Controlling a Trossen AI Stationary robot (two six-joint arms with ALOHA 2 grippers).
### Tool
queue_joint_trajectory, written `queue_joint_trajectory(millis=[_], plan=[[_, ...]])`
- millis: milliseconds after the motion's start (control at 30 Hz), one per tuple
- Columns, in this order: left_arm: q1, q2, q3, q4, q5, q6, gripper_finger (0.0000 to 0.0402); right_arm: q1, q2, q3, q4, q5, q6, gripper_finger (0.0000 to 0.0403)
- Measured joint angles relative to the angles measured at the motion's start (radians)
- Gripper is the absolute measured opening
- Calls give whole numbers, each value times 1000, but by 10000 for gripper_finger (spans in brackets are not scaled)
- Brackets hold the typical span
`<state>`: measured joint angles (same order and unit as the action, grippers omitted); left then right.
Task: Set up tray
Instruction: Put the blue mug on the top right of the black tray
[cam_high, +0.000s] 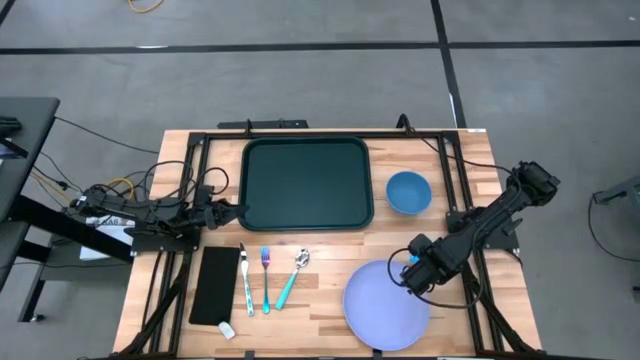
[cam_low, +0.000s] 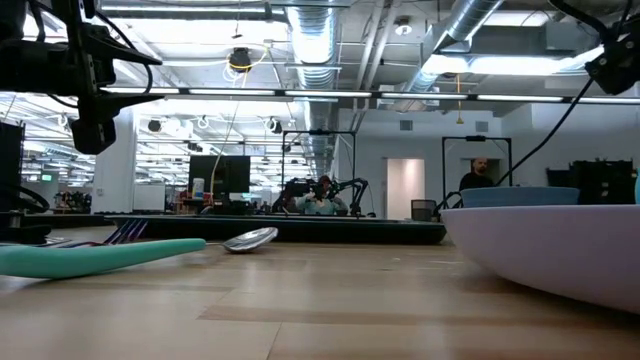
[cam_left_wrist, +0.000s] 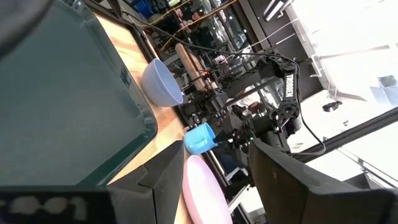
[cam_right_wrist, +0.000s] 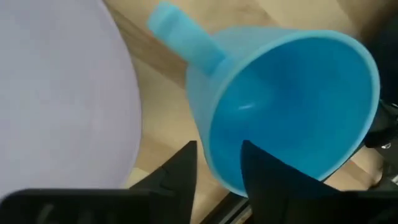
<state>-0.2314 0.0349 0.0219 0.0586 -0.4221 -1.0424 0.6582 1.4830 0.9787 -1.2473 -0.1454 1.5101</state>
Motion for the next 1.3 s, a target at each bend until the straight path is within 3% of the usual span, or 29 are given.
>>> queue_joint_trajectory(millis=[200,467,767,1033,1300], plan=[[0,0,0,0,0,0,171,-17,0,0,39,-23,-24,11],[0,0,0,0,-1,0,171,-165,0,70,41,-7,-182,5],[0,0,0,0,-1,0,171,-519,29,353,-38,128,-668,2],[0,0,0,1,-42,20,171,-853,314,668,-63,205,-1204,1],[0,0,0,1,-55,24,171,-1044,580,943,-59,230,-1424,1]])
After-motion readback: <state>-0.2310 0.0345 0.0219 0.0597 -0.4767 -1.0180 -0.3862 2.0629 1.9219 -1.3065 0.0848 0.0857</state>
